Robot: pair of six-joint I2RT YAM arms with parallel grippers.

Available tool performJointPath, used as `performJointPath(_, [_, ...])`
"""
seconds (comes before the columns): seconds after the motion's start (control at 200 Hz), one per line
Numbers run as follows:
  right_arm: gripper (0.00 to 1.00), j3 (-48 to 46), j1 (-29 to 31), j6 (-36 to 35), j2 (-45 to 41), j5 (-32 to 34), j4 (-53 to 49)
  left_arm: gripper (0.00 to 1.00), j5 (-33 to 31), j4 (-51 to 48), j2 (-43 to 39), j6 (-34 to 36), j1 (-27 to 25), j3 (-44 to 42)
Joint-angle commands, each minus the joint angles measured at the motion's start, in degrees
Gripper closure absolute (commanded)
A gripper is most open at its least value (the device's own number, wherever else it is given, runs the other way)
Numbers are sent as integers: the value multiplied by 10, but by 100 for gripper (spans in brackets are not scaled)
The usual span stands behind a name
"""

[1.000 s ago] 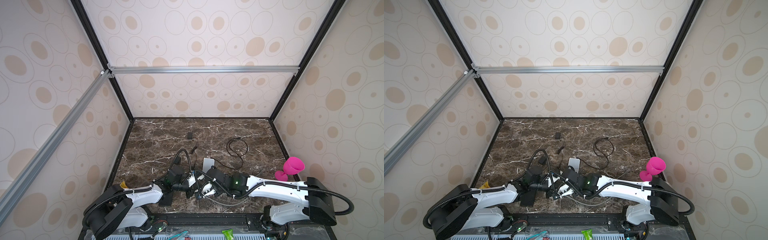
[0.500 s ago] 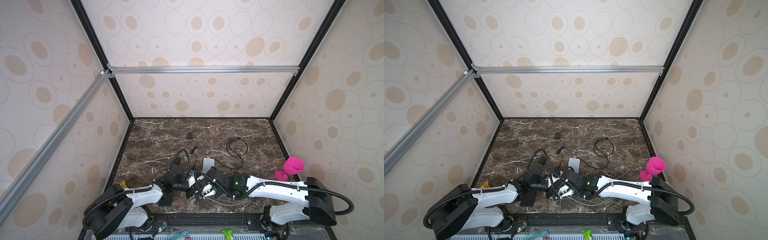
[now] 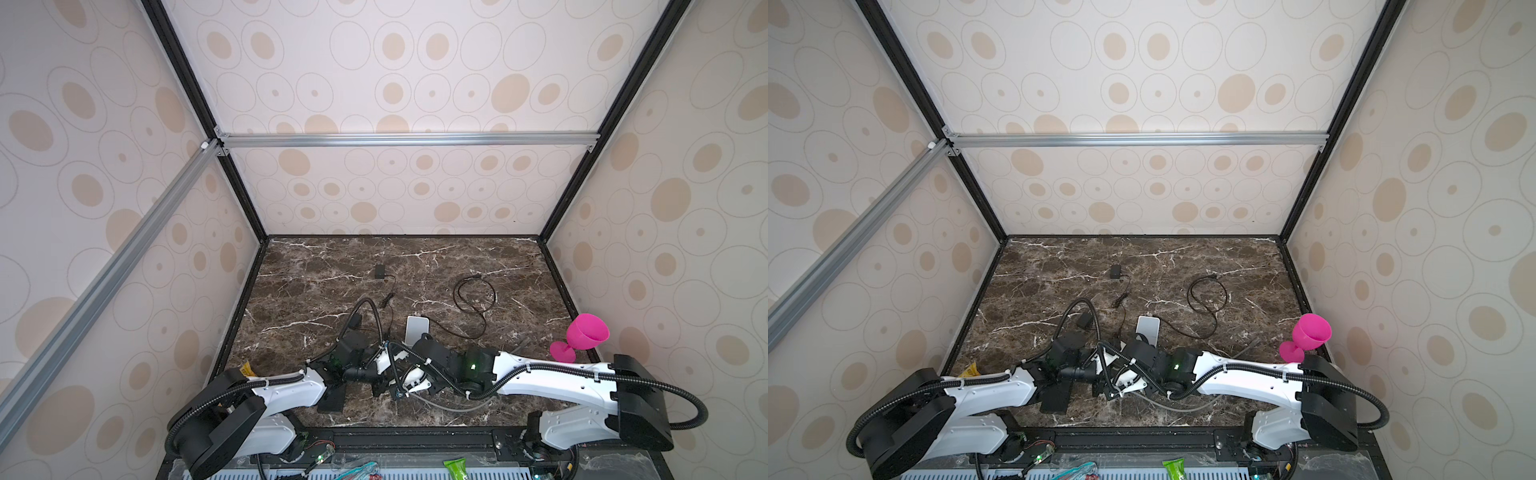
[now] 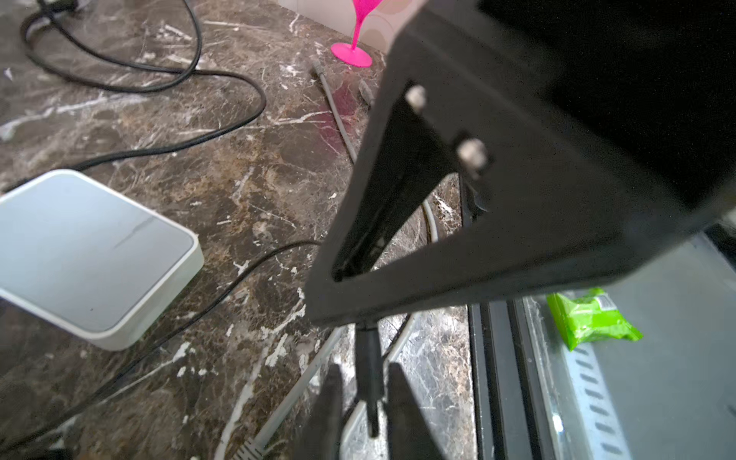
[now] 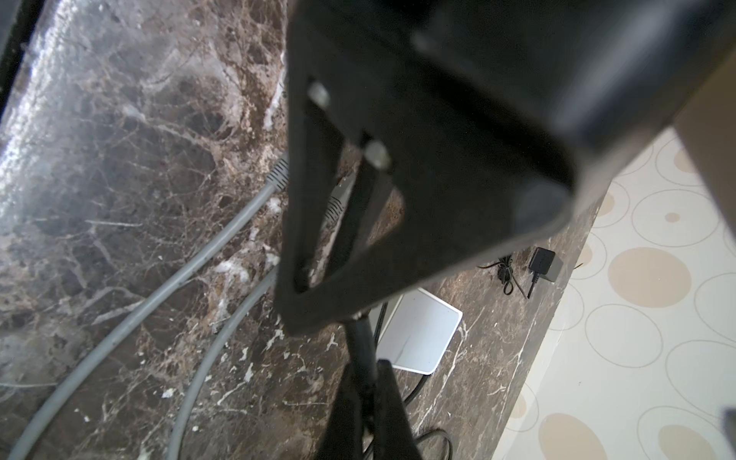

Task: Insert the plug into the switch port
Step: 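Open the left gripper and move it toward the black ribbed switch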

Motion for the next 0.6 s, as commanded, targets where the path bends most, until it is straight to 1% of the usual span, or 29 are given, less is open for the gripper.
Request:
performJointPath(0.0, [100, 1, 5, 28, -4, 13, 17, 2, -102, 2, -81, -27, -4, -16])
performJointPath(0.06, [100, -8, 5, 48, -8, 13, 39, 2, -209, -18, -150, -66, -4, -27])
performJointPath(0.135, [100, -27, 5, 73, -20, 9, 75, 2, -385, -61, -243, -134, -4, -36])
performJointPath(0.18, [100, -38, 5, 87, -25, 9, 94, 2, -489, -111, -301, -189, -3, -34])
performJointPath(0.21, [100, -44, 4, 97, -27, 10, 103, 2, -537, -158, -335, -218, -2, -30])
performJointPath(0.25, [100, -51, 4, 114, -30, 13, 117, 2, -581, -203, -381, -251, 1, -24])
performJointPath(0.31, [100, -55, 5, 146, -30, 17, 130, 2, -622, -269, -434, -302, 6, -9])
performJointPath(0.375, [100, -50, 3, 187, -26, 19, 132, 2, -645, -329, -460, -349, 9, 10])
performJointPath(0.485, [100, -35, -7, 266, -23, 9, 121, 2, -663, -426, -448, -414, 12, 57])
performJointPath(0.53, [100, -30, -16, 304, -25, -1, 116, 2, -659, -457, -440, -431, 14, 75])
performJointPath(0.595, [100, -26, -37, 370, -32, -34, 115, 2, -640, -494, -426, -445, 16, 99])
